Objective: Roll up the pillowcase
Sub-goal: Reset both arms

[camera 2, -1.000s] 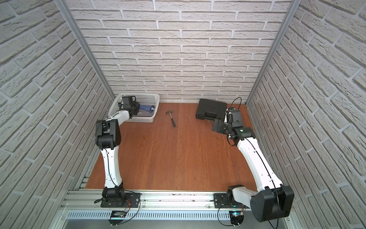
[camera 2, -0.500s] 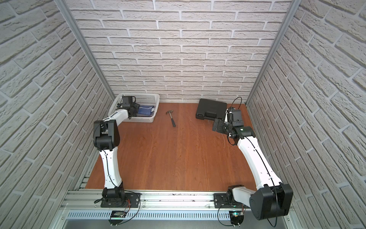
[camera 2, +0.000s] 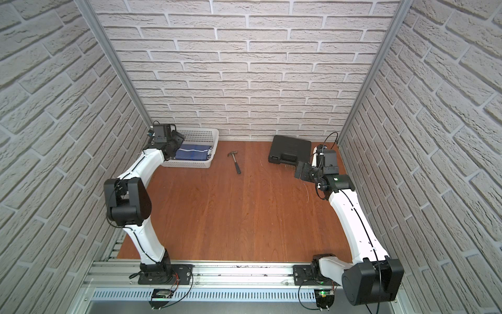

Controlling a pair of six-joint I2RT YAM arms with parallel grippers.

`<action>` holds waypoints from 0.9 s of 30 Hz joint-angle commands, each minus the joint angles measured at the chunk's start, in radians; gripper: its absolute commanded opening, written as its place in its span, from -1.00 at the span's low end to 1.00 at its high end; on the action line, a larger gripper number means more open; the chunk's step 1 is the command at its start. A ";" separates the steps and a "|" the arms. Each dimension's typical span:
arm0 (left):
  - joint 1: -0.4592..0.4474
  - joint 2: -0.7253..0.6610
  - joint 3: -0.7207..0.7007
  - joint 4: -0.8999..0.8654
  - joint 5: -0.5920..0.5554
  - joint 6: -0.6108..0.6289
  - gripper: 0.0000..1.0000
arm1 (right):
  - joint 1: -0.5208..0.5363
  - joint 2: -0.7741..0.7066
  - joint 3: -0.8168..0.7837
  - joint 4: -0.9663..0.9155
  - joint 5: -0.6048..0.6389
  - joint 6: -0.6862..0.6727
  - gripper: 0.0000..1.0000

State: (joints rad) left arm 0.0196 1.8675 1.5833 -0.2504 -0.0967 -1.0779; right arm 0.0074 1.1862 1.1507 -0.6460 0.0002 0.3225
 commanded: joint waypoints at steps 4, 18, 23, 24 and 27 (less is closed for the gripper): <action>-0.051 -0.298 -0.187 -0.059 0.064 0.473 0.71 | -0.018 -0.092 -0.110 0.095 0.032 -0.100 0.99; -0.155 -0.896 -1.020 0.240 -0.101 1.005 0.96 | -0.026 -0.106 -0.469 0.582 0.266 -0.190 0.99; -0.110 -0.938 -1.270 0.497 -0.127 1.009 0.96 | -0.025 -0.035 -0.533 0.724 0.291 -0.192 0.99; -0.109 -0.927 -1.294 0.550 -0.126 1.004 0.97 | -0.025 -0.022 -0.539 0.735 0.290 -0.195 0.98; -0.085 -0.824 -1.290 0.621 -0.112 0.999 0.97 | -0.023 0.018 -0.556 0.793 0.321 -0.211 0.99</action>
State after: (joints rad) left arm -0.0830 0.9905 0.2844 0.1406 -0.1967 -0.0994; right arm -0.0120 1.1858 0.6121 0.0093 0.2707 0.1352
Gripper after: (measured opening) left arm 0.983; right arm 0.993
